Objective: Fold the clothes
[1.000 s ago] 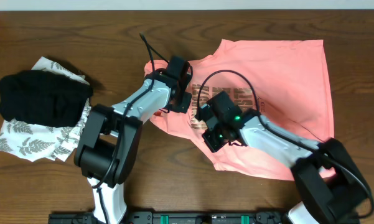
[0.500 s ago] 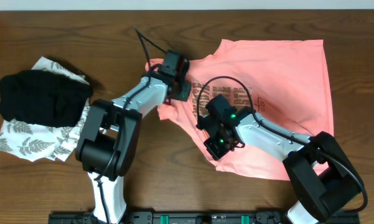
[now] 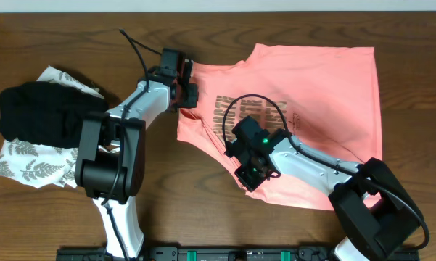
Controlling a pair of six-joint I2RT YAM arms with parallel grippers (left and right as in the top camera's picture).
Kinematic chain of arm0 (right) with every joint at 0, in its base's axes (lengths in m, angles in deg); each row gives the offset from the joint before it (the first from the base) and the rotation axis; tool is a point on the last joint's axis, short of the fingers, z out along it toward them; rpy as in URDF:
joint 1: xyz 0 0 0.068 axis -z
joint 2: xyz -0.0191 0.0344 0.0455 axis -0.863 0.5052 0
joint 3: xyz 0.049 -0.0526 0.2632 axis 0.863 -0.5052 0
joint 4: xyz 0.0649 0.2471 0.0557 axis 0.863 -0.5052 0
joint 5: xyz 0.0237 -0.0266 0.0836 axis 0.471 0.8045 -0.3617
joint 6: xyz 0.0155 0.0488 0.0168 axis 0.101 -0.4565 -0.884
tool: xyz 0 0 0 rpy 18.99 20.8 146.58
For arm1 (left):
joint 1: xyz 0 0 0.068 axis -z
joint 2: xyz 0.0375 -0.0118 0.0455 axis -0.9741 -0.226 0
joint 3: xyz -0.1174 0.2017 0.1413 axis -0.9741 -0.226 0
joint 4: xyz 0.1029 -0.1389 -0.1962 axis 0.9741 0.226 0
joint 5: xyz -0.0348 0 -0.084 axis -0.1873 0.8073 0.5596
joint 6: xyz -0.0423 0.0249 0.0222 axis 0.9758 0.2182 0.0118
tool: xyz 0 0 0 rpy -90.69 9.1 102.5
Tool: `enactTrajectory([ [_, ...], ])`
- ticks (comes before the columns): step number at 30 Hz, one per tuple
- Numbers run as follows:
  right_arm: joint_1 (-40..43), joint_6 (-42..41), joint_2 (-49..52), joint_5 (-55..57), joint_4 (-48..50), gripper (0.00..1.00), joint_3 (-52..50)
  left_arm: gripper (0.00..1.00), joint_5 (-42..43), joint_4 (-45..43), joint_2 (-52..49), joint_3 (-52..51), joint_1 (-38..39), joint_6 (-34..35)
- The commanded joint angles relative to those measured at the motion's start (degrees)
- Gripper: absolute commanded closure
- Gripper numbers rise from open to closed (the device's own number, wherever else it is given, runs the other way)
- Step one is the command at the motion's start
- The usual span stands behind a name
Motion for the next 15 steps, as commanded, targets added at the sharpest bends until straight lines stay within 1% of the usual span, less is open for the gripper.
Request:
enactTrajectory([
  [1, -0.6, -1.1, 0.6, 5.6, -0.5, 0.92, -1.9, 0.69, -3.8, 2.8, 1.4, 2.7, -1.4, 0.0],
  [4, -0.5, -2.1, -0.3, 6.0, 0.2, 0.69, -1.5, 0.62, -7.1, 6.9, 5.2, 3.1, -1.5, 0.0],
  [5, -0.4, -2.8, -0.8, 6.3, 0.6, 0.61, -1.1, 0.55, -8.3, 8.4, 6.4, 3.1, -1.5, 0.1],
  [6, -0.2, -3.3, -1.4, 6.4, 1.0, 0.58, -0.9, 0.49, -9.4, 9.8, 7.6, 3.1, -1.5, 0.1],
  [8, 0.3, -4.7, -3.0, 6.4, 2.4, 0.51, -0.2, 0.44, -10.4, 12.5, 10.2, 3.1, -1.5, 0.0],
  [11, 1.5, -6.9, -6.0, 6.6, 4.0, 0.46, 0.9, 0.34, -11.3, 15.6, 13.6, 3.1, -1.5, 0.1],
  [13, 2.7, -9.5, -8.1, 8.0, 4.2, 0.44, 1.8, 0.29, -11.3, 17.9, 15.5, 3.1, -1.5, 0.1],
  [15, 4.4, -10.9, -10.0, 8.8, 3.9, 0.42, 2.6, 0.3, -11.3, 21.6, 16.8, 3.0, -1.5, 1.7],
])
